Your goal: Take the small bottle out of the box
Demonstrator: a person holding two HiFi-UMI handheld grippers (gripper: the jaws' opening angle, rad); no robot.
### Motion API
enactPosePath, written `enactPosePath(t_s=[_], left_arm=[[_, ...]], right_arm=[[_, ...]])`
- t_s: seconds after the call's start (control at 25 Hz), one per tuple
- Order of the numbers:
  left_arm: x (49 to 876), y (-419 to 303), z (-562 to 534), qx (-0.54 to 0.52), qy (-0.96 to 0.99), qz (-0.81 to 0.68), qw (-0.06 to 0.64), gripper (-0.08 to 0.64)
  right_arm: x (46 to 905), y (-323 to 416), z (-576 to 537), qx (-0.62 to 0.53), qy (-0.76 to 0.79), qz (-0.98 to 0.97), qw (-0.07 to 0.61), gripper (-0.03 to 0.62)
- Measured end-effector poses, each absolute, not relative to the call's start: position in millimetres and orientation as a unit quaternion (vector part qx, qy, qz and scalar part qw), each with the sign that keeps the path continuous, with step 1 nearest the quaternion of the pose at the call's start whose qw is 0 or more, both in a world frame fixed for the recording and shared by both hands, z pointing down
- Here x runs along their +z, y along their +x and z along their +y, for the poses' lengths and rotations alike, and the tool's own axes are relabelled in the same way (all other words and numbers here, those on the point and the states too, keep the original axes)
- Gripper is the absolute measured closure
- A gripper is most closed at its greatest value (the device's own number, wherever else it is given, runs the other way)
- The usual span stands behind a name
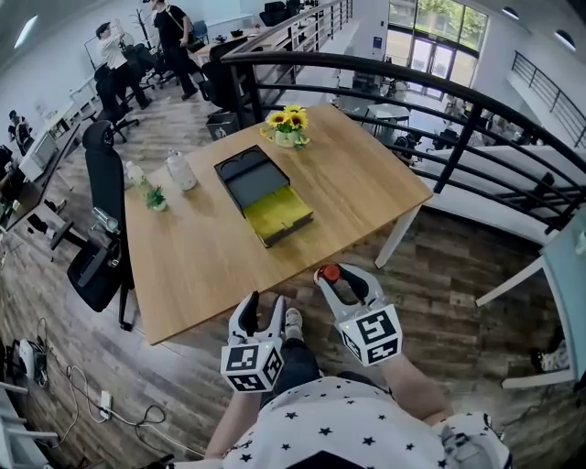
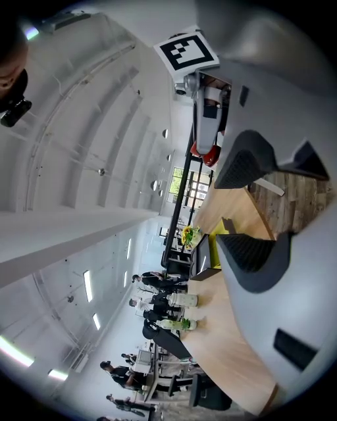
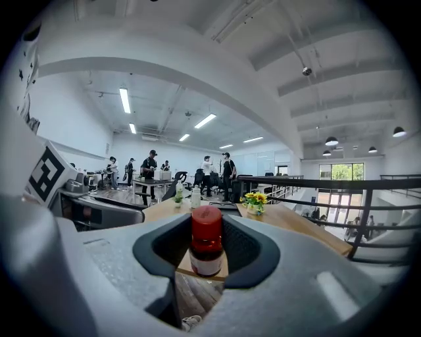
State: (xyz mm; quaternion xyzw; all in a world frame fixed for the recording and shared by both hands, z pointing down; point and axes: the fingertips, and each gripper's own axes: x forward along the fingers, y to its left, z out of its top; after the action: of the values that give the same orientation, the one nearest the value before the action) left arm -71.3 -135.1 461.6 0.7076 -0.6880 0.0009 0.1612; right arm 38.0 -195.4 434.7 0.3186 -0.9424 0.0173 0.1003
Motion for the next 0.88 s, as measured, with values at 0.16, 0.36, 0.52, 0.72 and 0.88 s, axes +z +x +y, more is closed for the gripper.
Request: enactPosePath(t_s=[0.16, 0.36, 0.52, 0.72, 0.88], left_arm=[[459.8, -71.5, -133.5, -0.001, 0.709, -0.686, 0.161, 0.362], [459.9, -69.8, -132.8, -0.003, 0.712, -0.683, 0.161, 0.362], [462.4, -70.2, -132.3, -0.007, 0.711, -0.684, 0.162, 0.362], [461.8, -70.2, -132.3, -0.007, 0.712, -0.683, 0.163, 0.362], [462.0, -70.9, -130.5, -0.004, 0.712, -0.683, 0.163, 0.362]], right_arm=[[433.1, 38.0, -192.4, 0.016, 0.322, -0.941, 0.099, 0.449], [432.1, 38.9, -190.5, 0.012, 0.325, -0.941, 0.097, 0.451], [434.0, 38.6, -188.7, 0.012, 0.325, -0.941, 0.095, 0.451], [433.7, 37.9, -189.0, 0.012, 0.324, -0.941, 0.095, 0.451], [433.5, 37.4, -188.2, 0.011, 0.325, -0.941, 0.096, 0.451]])
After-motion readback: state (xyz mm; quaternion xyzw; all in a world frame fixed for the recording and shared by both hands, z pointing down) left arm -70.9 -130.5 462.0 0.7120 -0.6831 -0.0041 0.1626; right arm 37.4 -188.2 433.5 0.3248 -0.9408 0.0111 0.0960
